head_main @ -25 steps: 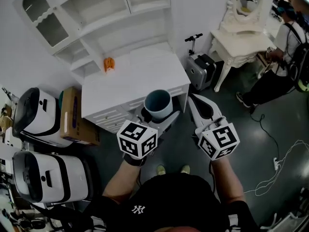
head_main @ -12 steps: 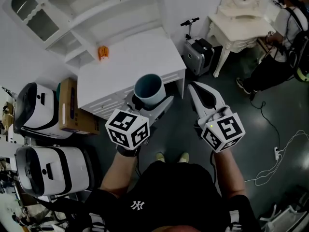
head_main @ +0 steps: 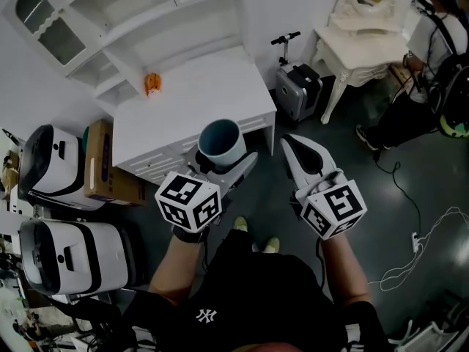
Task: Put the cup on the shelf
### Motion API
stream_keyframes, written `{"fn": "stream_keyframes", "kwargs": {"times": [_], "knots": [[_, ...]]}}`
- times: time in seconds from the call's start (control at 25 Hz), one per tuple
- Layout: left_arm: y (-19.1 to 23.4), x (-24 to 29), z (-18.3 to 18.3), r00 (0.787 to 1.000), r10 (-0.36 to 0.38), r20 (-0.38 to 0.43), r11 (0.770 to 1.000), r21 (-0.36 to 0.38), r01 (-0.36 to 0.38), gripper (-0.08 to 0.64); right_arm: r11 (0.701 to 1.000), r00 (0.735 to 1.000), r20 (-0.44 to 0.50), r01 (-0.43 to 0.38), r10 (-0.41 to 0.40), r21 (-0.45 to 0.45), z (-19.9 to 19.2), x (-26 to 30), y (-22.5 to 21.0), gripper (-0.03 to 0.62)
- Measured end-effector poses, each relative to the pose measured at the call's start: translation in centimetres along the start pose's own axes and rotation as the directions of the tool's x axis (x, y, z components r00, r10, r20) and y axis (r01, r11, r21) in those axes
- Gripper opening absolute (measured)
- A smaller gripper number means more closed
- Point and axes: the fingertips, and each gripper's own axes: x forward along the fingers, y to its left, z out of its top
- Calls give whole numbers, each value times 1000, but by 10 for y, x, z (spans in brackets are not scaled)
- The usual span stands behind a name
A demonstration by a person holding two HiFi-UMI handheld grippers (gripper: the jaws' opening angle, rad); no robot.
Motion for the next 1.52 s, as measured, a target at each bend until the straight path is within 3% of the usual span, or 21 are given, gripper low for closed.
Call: {"fn": "stream_keyframes", "kwargs": {"times": [0.6,1.16,1.52], "knots": [[89,69,18,999,-34,-2,999,-11,34,377,1000,1000,-14,6,-6,-10,0,103,-49,12],[229,145,80,994,-110,-2,992,60,110,377,997,997,23,71,-70,-23,23,260,-96,12],[287,194,120,994,-100,37,992,77,97,377,998,997,43,60,-59,-31,30,325,-121,11]]}}
